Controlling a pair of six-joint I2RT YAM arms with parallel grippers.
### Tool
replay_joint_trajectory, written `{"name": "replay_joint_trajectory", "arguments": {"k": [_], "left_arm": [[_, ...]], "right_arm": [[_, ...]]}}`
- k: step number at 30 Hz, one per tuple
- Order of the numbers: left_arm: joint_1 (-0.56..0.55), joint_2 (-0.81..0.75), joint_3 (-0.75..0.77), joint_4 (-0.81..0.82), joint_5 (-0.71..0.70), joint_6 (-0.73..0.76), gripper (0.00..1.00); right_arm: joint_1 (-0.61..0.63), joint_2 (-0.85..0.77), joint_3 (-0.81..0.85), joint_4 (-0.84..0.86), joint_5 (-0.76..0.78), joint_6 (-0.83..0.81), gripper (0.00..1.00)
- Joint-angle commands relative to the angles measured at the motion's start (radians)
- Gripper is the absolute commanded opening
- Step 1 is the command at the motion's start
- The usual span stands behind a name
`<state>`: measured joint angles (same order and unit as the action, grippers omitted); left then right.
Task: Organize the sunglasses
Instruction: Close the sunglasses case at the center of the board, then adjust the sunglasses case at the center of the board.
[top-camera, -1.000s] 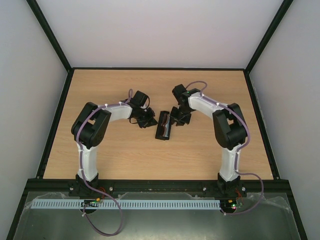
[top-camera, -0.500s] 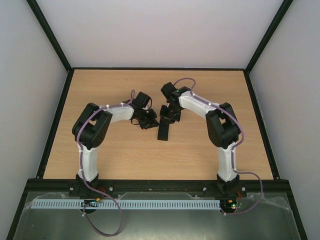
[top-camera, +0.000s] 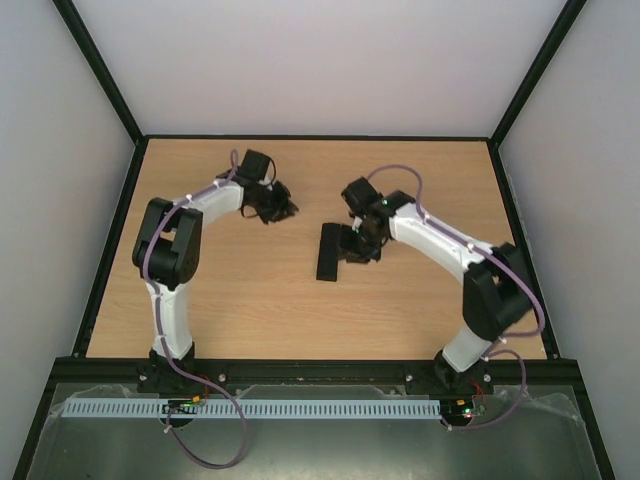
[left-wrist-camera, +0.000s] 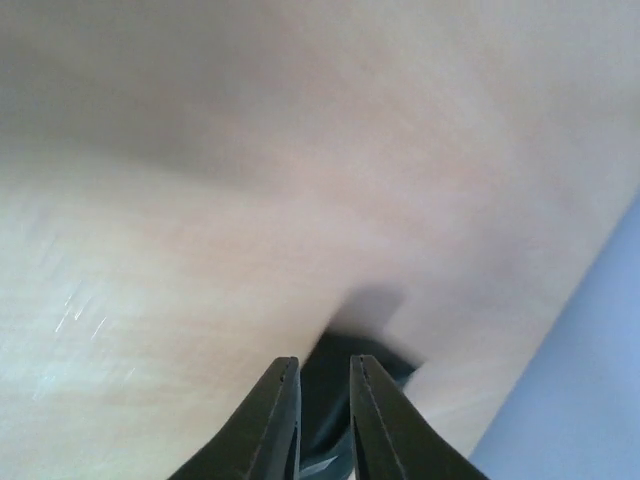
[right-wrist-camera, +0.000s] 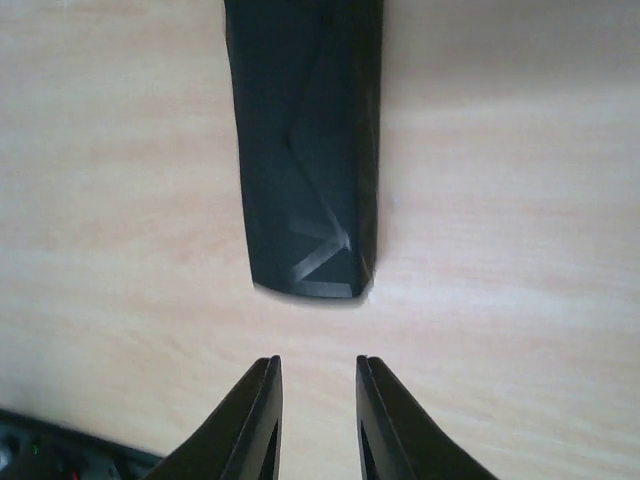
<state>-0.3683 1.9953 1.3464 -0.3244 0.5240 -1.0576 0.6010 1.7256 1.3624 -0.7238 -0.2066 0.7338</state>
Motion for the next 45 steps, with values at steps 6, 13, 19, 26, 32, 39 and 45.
{"name": "replay_joint_trajectory", "arguments": {"k": [6,13,19,26,32,39,45], "left_arm": [[0.012,0.293,0.466,-0.042,0.114,0.032,0.4],[-0.021,0.378,0.499,-0.004,0.159,0.033,0.42],[-0.033,0.409,0.497,0.011,0.174,0.042,0.42],[-0.043,0.407,0.473,-0.009,0.169,0.074,0.42],[-0.046,0.361,0.38,0.008,0.161,0.088,0.41],[-0.046,0.292,0.257,0.042,0.148,0.091,0.41],[-0.043,0.254,0.192,0.058,0.146,0.096,0.4]], "right_arm": [[0.102,-0.161,-0.35,0.177,-0.114,0.15,0.22],[0.113,-0.038,-0.358,0.349,-0.148,0.193,0.22],[0.117,0.046,-0.304,0.377,-0.153,0.199,0.22],[0.117,0.06,-0.292,0.338,-0.102,0.191,0.22],[0.109,0.059,-0.289,0.301,-0.051,0.178,0.22],[0.063,0.061,-0.265,0.26,-0.016,0.147,0.22],[0.021,0.064,-0.232,0.218,0.013,0.116,0.22]]}}
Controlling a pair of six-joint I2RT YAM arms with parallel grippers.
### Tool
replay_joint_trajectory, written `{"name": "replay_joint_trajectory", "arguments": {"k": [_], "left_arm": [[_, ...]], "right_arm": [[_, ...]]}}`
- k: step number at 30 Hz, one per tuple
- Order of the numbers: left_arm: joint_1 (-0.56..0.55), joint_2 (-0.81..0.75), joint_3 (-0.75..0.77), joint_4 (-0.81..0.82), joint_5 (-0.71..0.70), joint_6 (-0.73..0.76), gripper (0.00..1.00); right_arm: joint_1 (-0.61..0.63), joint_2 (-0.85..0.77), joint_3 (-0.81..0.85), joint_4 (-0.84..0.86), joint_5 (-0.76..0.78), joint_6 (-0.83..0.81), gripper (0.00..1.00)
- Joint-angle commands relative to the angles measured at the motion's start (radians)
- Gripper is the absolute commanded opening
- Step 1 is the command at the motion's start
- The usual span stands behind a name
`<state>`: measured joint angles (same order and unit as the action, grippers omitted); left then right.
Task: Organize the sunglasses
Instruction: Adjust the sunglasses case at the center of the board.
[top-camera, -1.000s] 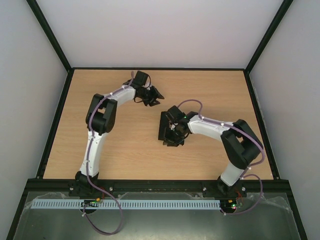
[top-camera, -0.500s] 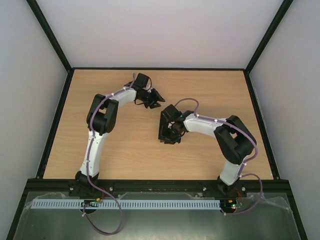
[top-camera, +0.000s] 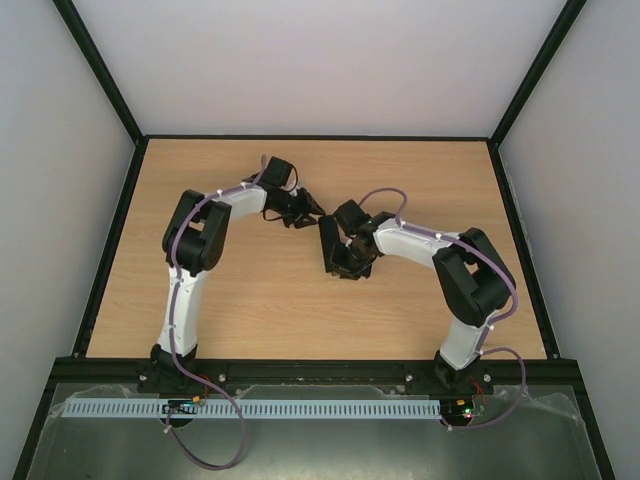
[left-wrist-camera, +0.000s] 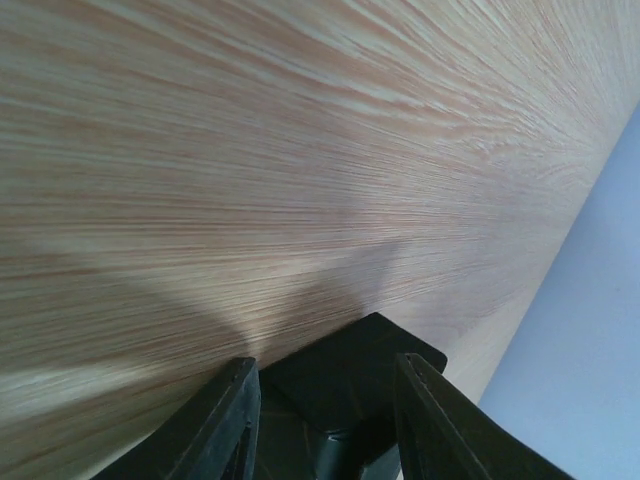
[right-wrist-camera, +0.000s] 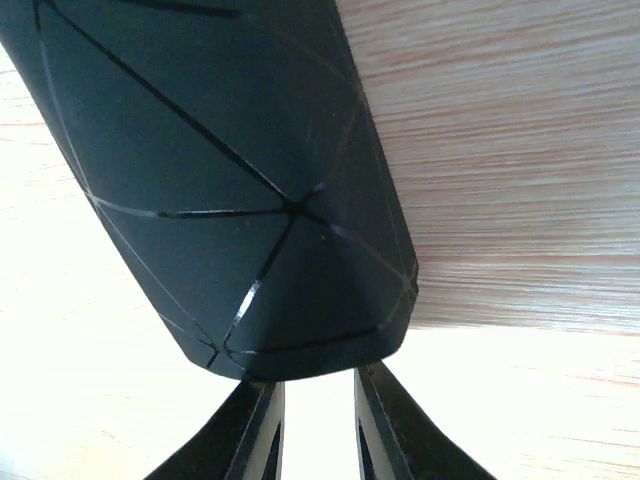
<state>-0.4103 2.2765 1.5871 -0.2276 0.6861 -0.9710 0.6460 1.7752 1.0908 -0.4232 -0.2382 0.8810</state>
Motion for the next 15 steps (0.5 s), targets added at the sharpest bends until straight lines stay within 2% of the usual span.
{"name": "replay_joint_trajectory", "arguments": {"k": [1,15], "left_arm": [[-0.001,-0.034,-0.058,-0.037,-0.017,0.009,0.4],[0.0,-0.19,-0.258,0.005,-0.026,-0.006,0.39]], "right_arm": [[-0.029,0.013,0.045,-0.09,0.05,-0.035,0.22],[-0.113,0.044,0.132,-0.177,0.126,-0.11,0.22]]}}
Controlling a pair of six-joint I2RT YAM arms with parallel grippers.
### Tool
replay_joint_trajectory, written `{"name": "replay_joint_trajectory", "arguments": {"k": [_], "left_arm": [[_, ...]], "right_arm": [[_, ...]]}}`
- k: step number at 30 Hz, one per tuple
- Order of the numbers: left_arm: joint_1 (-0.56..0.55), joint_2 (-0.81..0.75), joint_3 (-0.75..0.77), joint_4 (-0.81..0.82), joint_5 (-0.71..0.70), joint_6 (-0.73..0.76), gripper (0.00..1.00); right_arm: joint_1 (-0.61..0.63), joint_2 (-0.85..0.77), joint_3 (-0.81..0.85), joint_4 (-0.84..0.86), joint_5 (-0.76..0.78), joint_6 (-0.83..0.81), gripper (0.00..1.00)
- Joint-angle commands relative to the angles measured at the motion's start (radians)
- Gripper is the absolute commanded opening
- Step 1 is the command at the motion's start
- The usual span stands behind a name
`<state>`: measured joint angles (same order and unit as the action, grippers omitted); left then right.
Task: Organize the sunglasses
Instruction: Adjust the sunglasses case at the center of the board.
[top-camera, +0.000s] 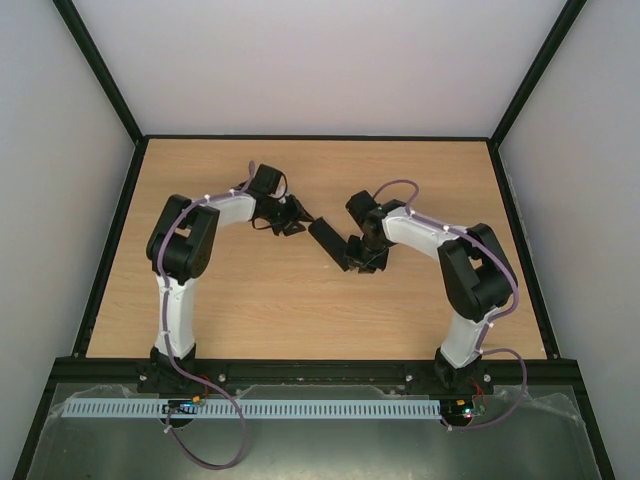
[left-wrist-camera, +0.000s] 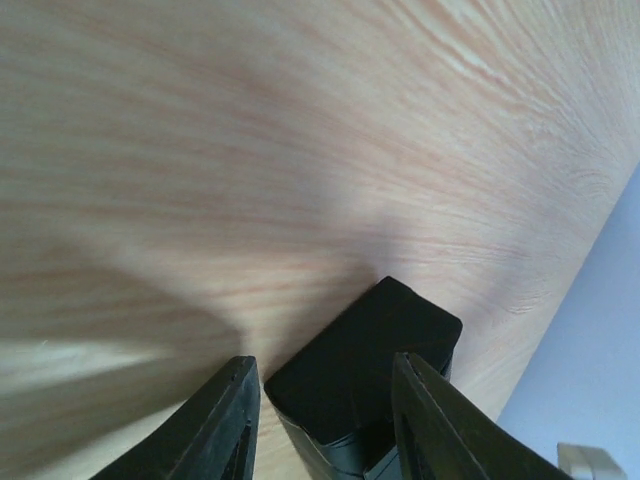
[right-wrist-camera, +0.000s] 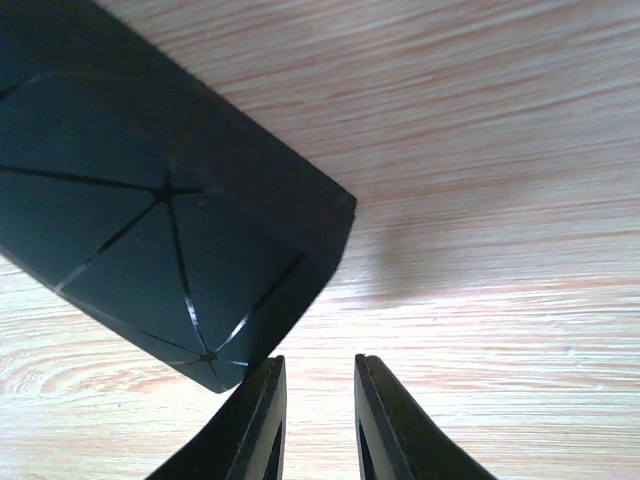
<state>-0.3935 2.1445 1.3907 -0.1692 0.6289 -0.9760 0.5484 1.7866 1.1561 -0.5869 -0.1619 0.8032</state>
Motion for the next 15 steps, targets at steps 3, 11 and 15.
{"name": "replay_joint_trajectory", "arguments": {"k": [3,11,15], "left_arm": [[-0.016,-0.093,-0.097,-0.055,0.028,-0.001,0.39],[-0.022,-0.153,-0.177,-0.046,0.023,-0.004,0.39],[-0.034,-0.177,-0.2,-0.048,0.019,-0.004,0.39]], "right_arm": [[-0.027,0.054,0.099,-0.033,0.064,-0.045,0.22],[-0.064,0.093,0.162,-0.053,0.081,-0.073,0.23],[-0.078,0.116,0.199,-0.063,0.082,-0.086,0.23]]}}
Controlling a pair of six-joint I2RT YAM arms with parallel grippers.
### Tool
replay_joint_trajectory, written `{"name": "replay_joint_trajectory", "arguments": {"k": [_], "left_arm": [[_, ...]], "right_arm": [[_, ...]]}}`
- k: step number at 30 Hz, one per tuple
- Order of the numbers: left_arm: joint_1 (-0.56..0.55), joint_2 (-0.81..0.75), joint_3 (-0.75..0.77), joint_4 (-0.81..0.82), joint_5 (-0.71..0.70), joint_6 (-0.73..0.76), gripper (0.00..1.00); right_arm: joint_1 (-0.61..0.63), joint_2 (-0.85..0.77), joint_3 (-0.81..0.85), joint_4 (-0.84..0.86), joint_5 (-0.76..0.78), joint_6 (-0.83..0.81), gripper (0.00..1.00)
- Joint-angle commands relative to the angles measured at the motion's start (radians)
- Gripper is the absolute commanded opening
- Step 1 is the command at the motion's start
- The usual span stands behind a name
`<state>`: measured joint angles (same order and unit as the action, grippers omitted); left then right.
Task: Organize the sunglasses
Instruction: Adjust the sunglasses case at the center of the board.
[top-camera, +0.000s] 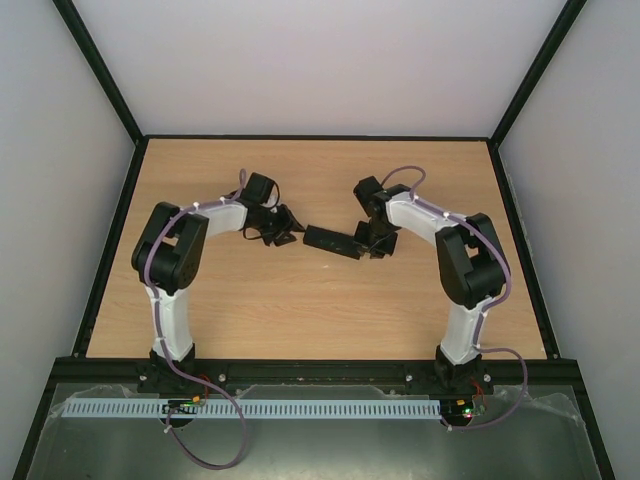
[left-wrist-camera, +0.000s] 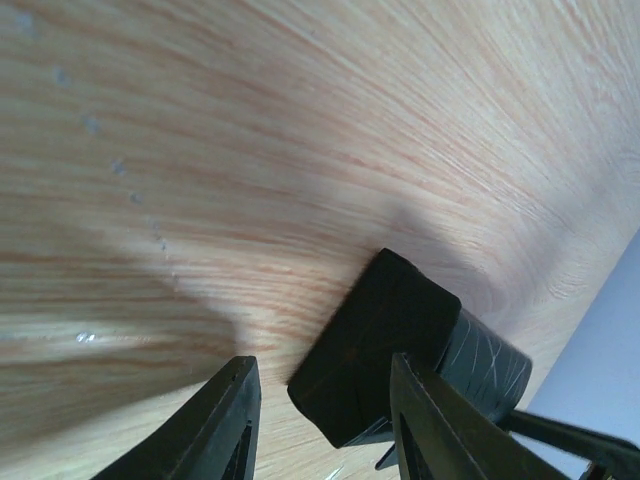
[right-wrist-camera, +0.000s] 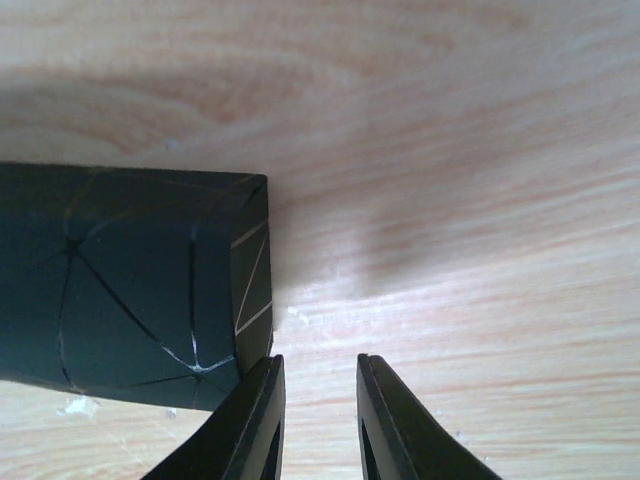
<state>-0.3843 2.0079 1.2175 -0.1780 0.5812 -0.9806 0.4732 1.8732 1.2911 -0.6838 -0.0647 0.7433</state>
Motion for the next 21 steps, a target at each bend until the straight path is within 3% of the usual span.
{"name": "replay_joint_trajectory", "arguments": {"k": [1,14,21], "left_arm": [[-0.045,-0.045,-0.033,-0.04,0.066,0.0,0.39],[-0.044,-0.096,-0.071,-0.064,0.047,0.001,0.39],[0.009,-0.195,-0.104,-0.124,-0.01,0.013,0.43]], "right_arm": [[-0.005,0.036,0.077,0.032,-0.016,-0.03,0.23],[-0.01,0.05,0.12,0.003,0.0,-0.061,0.26],[-0.025,-0.099,0.059,-0.062,0.086,-0.084,0.29]]}}
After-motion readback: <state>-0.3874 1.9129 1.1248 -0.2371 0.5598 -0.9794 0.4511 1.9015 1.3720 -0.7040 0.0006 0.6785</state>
